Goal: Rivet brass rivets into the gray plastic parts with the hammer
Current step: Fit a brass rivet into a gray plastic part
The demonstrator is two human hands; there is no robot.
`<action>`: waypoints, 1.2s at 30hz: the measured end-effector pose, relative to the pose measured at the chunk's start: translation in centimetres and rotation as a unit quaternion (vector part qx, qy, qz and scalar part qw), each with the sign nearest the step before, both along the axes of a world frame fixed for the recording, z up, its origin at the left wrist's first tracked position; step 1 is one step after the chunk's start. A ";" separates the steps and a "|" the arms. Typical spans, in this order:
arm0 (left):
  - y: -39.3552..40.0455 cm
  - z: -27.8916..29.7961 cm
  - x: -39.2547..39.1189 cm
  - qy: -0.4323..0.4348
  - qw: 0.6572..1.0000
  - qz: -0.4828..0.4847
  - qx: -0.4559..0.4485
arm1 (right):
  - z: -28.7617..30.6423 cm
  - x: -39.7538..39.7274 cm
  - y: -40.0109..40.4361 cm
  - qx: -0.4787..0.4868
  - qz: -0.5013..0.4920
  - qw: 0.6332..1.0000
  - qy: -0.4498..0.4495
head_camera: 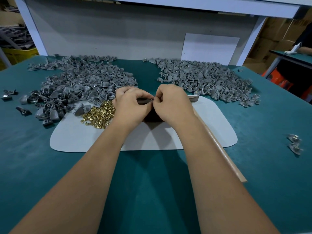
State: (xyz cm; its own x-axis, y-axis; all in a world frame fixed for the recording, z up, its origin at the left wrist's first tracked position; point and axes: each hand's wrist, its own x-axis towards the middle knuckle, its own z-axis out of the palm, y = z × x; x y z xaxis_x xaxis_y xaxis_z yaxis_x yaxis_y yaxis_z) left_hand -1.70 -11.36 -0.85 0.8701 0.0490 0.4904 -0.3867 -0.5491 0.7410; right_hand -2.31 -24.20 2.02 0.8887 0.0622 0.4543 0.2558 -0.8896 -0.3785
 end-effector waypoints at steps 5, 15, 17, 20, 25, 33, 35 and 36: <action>0.0 -0.1 0.3 0.007 1.000 -0.017 -0.002 | 0.1 0.0 0.4 0.027 -0.017 0.999 0.033; 0.3 0.0 0.1 0.044 0.997 -0.038 -0.051 | -0.1 0.1 0.1 0.112 0.009 0.993 0.039; 0.4 0.0 0.1 0.049 0.996 -0.043 -0.061 | -0.2 0.0 0.0 0.108 0.015 0.993 0.034; 0.5 -0.1 0.4 0.056 0.995 -0.056 -0.064 | -0.4 0.1 -0.1 0.108 0.022 0.994 0.027; 0.5 -0.2 0.5 0.069 0.994 -0.068 -0.046 | -0.6 0.2 -0.1 0.126 0.016 0.991 0.030; 1.2 -0.6 1.0 0.059 0.995 -0.070 -0.045 | -0.7 -0.2 -0.9 0.213 0.035 0.976 0.038; 1.2 -0.7 1.0 0.062 0.996 -0.057 -0.040 | -0.6 -0.3 -1.1 0.276 0.036 0.959 0.050; 1.2 -0.7 1.1 0.064 0.996 -0.055 -0.037 | -0.6 -0.3 -1.2 0.299 0.035 0.952 0.056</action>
